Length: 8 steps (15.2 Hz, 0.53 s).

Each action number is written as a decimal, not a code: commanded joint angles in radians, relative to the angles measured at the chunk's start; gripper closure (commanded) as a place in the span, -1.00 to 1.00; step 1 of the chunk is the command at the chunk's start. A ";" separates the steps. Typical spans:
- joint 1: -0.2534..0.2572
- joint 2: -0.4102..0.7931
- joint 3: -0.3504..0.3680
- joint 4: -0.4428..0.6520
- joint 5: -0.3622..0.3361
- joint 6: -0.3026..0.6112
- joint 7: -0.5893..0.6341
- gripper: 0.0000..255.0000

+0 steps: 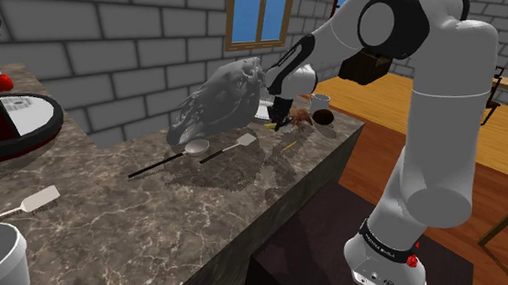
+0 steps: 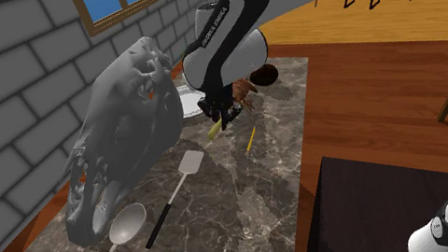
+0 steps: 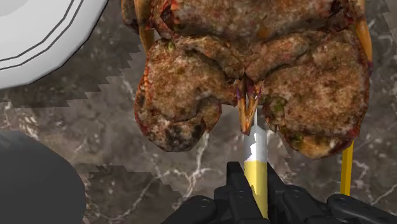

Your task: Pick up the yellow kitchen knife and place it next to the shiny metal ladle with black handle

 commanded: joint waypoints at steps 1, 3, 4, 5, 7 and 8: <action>0.010 -0.019 -0.012 0.004 -0.021 -0.019 0.015 1.00; 0.020 -0.041 -0.025 0.008 -0.045 -0.039 0.032 1.00; 0.024 -0.051 -0.030 0.010 -0.057 -0.050 0.040 1.00; 0.029 -0.062 -0.036 0.013 -0.068 -0.061 0.048 1.00; 0.037 -0.083 -0.046 0.019 -0.091 -0.083 0.063 1.00; 0.041 -0.093 -0.051 0.022 -0.102 -0.094 0.071 1.00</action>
